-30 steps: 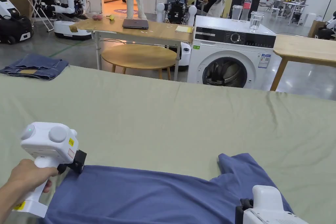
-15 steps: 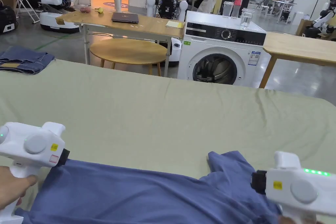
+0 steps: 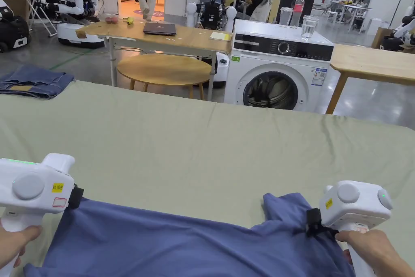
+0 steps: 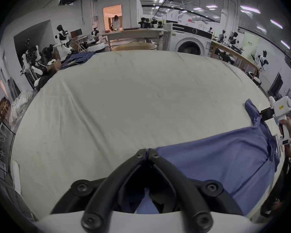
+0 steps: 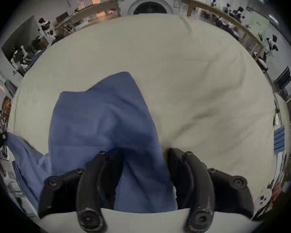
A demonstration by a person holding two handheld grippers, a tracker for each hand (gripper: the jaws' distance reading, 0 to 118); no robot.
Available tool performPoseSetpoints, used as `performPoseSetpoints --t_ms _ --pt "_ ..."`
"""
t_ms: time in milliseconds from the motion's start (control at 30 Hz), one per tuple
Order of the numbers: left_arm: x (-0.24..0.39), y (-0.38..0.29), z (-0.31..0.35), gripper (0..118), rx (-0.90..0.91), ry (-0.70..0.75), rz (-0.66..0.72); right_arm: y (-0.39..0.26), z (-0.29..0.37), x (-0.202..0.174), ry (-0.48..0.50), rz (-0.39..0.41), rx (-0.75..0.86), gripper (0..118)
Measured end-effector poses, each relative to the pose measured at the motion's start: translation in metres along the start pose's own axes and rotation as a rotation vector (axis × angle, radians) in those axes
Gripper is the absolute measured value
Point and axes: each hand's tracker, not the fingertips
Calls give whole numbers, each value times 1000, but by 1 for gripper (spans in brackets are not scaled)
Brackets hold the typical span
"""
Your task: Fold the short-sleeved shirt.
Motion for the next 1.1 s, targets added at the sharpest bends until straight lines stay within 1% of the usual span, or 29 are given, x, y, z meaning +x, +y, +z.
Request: performPoseSetpoints --t_ms 33,67,100,200,233,267,333,400,533,600,733,867,1000,1100 --pt "0 1 -1 0 4 0 -3 1 1 0 -23 21 5 27" --pt "1 2 -2 0 5 0 -7 1 1 0 -23 27 12 6" --pt "2 3 -2 0 4 -2 -7 1 1 3 4 28 6 0" --pt "2 3 1 0 10 -5 -4 -3 12 10 52 -11 43 0" --pt "2 3 3 0 12 -6 -5 -6 18 10 63 -13 67 0" --pt "1 2 6 0 18 -8 -8 -11 26 12 84 6 95 0" --pt "-2 0 12 0 25 -11 -12 -21 50 10 65 12 161 0" --pt "-7 -2 21 0 35 -20 -4 -37 81 9 84 15 227 0" --pt "-12 -14 47 0 68 -44 2 -77 134 11 88 38 303 0" --pt "-14 -24 63 0 84 -51 -12 -101 158 14 79 34 333 0" --pt "-23 -50 94 0 114 -68 -3 -150 192 19 88 34 366 0" --pt "-31 -87 120 0 129 -91 12 -202 211 23 91 35 372 0" --pt "-32 -129 130 0 107 -107 26 -252 215 25 89 42 353 0" --pt "-30 -158 127 0 68 -105 19 -278 202 29 70 50 314 0"
